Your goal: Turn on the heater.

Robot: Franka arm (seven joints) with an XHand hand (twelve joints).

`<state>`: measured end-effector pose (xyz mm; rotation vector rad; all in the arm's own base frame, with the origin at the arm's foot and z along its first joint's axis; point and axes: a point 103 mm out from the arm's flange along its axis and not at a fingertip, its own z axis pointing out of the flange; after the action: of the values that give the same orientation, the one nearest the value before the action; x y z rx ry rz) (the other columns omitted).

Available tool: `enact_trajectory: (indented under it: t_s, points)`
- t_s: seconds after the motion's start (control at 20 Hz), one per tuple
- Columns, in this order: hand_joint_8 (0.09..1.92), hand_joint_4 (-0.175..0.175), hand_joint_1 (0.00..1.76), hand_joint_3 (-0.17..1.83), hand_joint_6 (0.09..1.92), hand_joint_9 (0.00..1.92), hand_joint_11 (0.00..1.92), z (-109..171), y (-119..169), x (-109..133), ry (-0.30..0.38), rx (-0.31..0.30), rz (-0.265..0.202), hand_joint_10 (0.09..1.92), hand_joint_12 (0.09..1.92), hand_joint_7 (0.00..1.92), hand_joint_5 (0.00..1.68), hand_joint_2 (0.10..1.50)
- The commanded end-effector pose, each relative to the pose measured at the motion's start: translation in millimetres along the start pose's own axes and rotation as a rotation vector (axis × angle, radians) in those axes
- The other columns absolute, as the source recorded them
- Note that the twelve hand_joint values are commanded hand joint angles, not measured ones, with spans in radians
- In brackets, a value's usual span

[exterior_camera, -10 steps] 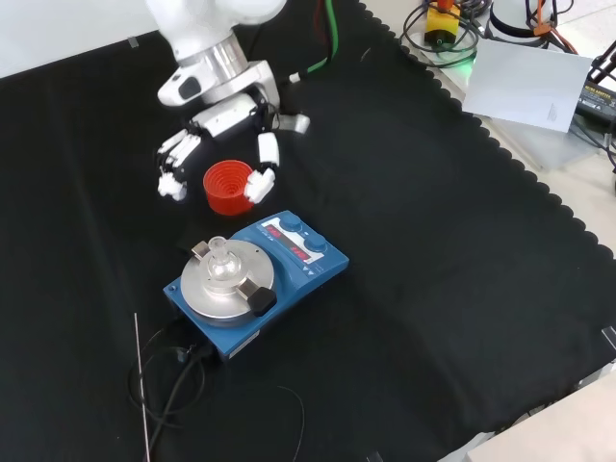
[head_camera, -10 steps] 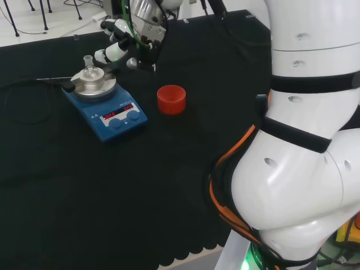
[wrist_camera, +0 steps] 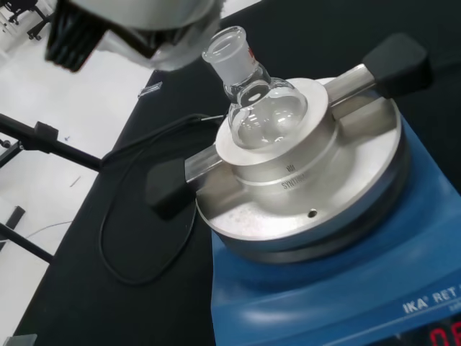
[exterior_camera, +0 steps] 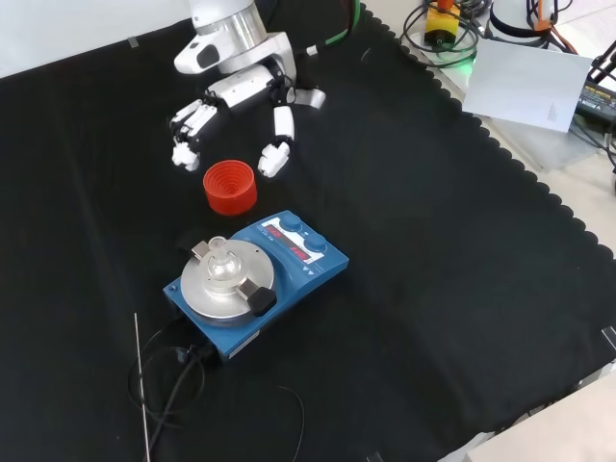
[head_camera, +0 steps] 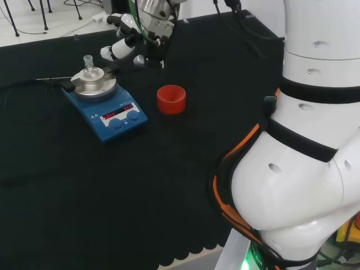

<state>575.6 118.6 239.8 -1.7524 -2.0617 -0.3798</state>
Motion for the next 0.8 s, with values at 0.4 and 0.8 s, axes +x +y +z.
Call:
enact_trajectory:
  t_s: [0.4, 0.8]
  points:
    - [0.79, 0.009, 1.19, 0.88, 0.09, 1.10, 0.86, -32.7, -82.2, 4.7, -0.209, 0.130, 0.094, 0.50, 1.14, 0.95, 0.33, 0.61]
    - [0.96, -0.012, 1.39, 0.79, 0.09, 1.39, 1.40, -25.3, -115.1, 13.3, -0.293, 0.231, 0.121, 0.53, 0.78, 1.16, 0.29, 0.63]
